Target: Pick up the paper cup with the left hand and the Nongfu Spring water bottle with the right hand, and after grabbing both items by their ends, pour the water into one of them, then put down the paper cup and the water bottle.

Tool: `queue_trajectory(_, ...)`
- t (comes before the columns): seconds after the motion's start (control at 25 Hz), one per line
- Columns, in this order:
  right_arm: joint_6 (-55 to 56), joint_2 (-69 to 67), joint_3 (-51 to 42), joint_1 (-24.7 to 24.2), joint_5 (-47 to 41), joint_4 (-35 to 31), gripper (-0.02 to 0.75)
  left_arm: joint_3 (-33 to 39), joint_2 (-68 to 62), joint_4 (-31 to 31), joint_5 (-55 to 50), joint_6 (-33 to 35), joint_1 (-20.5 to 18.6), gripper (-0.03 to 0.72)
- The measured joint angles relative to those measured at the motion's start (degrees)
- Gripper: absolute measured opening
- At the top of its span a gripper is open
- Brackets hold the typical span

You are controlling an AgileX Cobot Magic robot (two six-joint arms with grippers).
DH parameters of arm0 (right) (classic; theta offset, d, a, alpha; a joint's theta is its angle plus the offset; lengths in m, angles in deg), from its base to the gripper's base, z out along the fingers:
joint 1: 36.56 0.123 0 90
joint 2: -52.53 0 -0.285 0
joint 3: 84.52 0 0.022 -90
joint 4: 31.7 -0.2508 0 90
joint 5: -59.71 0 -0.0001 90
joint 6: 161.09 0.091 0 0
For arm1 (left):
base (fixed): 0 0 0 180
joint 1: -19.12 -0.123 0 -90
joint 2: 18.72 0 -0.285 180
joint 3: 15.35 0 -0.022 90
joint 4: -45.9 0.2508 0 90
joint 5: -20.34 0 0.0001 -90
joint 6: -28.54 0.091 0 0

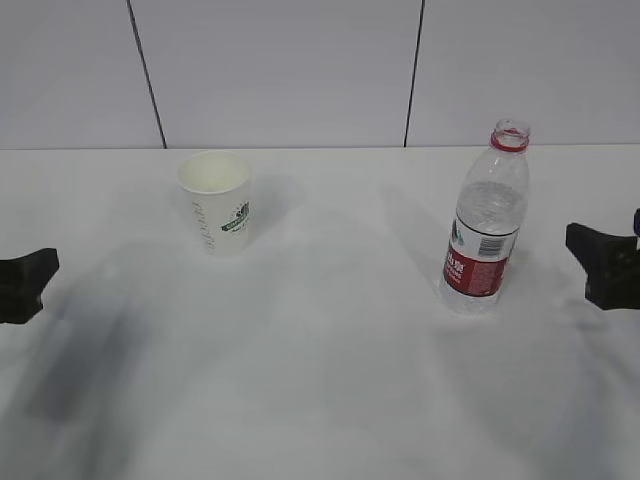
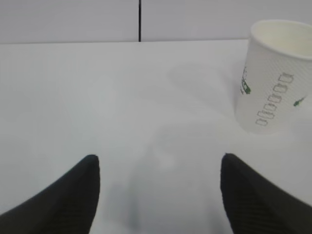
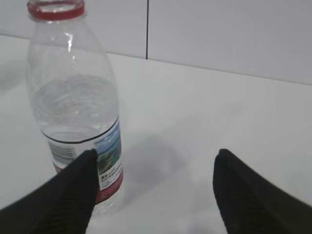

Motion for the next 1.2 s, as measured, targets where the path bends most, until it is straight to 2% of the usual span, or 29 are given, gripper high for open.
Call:
queue_trajectory(0.08, 0.8, -2.1, -0.8, 0.0, 2.7, 0.8, 0.554, 1.4, -0.9, 1.0, 1.9, 0.0, 0.0, 0.568)
queue_trajectory(0.24, 1.2, -6.6, -4.9, 0.0, 13.3, 1.2, 0.554, 3.9, -2.9, 2.1, 6.9, 0.0, 0.0, 0.568)
queue_trajectory(0.44, 1.4, -13.3, -9.8, 0.0, 23.9, 1.2, 0.554, 6.3, -5.9, 4.9, 7.7, 0.0, 0.0, 0.568)
queue_trajectory(0.88, 1.2, -17.9, -11.4, 0.0, 25.3, 1.9, 0.554, 6.6, -6.5, 14.8, 8.0, 0.0, 0.0, 0.568)
queue_trajectory(1.2, 1.2, -18.0, -11.4, 0.0, 25.5, 7.5, 0.554, 6.0, -6.5, 16.9, 8.1, 0.0, 0.0, 0.496)
